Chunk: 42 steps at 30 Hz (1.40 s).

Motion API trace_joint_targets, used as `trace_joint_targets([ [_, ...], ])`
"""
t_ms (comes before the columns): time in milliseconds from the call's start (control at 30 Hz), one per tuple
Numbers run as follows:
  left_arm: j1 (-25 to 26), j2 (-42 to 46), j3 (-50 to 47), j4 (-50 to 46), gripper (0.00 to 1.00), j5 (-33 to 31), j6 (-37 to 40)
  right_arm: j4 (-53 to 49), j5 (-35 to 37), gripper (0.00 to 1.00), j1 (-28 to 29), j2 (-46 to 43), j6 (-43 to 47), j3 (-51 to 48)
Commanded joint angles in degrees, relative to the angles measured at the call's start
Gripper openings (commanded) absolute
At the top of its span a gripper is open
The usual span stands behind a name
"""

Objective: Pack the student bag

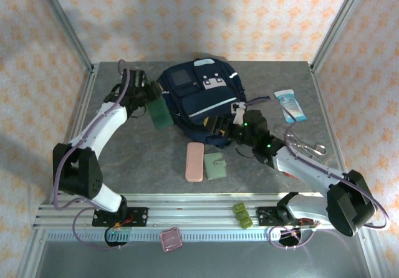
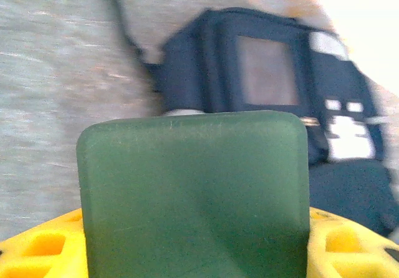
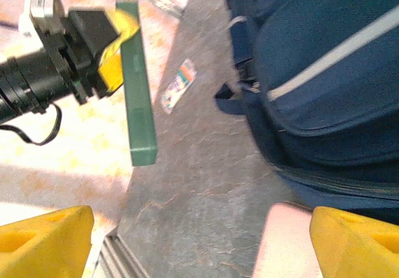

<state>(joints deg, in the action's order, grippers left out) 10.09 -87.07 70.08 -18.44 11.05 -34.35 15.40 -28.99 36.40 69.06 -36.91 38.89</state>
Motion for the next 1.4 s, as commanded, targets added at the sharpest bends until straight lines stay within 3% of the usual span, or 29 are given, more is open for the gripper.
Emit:
trace_joint_targets([
  [0,4.6,2.2,-3.6,6.4,0.45,2.8,-10.6,7.5,-0.8,0.89,3.4,2.5,1.5,2.8],
  [333,15.6,4.5,-2.4,11.6,0.45,3.4,-18.3,5.4,9.0,0.84,6.8,10.2,-0.4,8.1],
  [367,16.2,4.7,-2.3,11.5,0.45,3.7,-18.5,5.2,9.0,0.80,6.8,10.7,-0.4,8.5],
  [433,16.6,4.9,-2.2,11.7,0.49,5.0,-18.8,4.5,8.6,0.61,6.8,11.6,-0.3,9.4],
  [500,16.9,5.4,-2.3,11.9,0.68,5.2,-18.7,4.3,9.0,0.37,6.8,11.5,-0.6,9.3],
  [567,16.8,6.0,-2.7,12.2,0.84,4.4,-16.9,3.6,10.7,0.29,6.8,10.2,-0.7,8.5],
  [667,16.8,7.1,-3.5,13.5,0.99,4.2,-13.5,2.3,12.4,0.27,5.2,6.1,-1.8,5.3],
  [800,16.8,7.3,-4.2,12.8,0.98,2.4,-6.1,-1.2,12.5,0.27,-0.1,-1.9,-3.4,-0.3],
  [933,17.1,3.5,-3.5,9.5,0.89,1.7,3.3,-7.9,13.6,0.28,-6.3,-11.4,-3.8,-3.9],
  [1033,21.0,-2.3,0.5,3.5,0.79,-4.8,12.0,-13.6,14.1,0.28,-12.2,-17.4,-3.4,-5.0],
  [1133,25.8,-10.2,6.2,-2.2,0.76,-10.0,19.2,-17.2,14.4,0.29,-17.2,-21.2,-3.4,-5.7],
  [1367,35.5,-26.1,17.2,-9.7,0.85,-32.0,28.5,-17.0,12.3,0.29,-20.9,-22.5,-5.0,-7.8],
])
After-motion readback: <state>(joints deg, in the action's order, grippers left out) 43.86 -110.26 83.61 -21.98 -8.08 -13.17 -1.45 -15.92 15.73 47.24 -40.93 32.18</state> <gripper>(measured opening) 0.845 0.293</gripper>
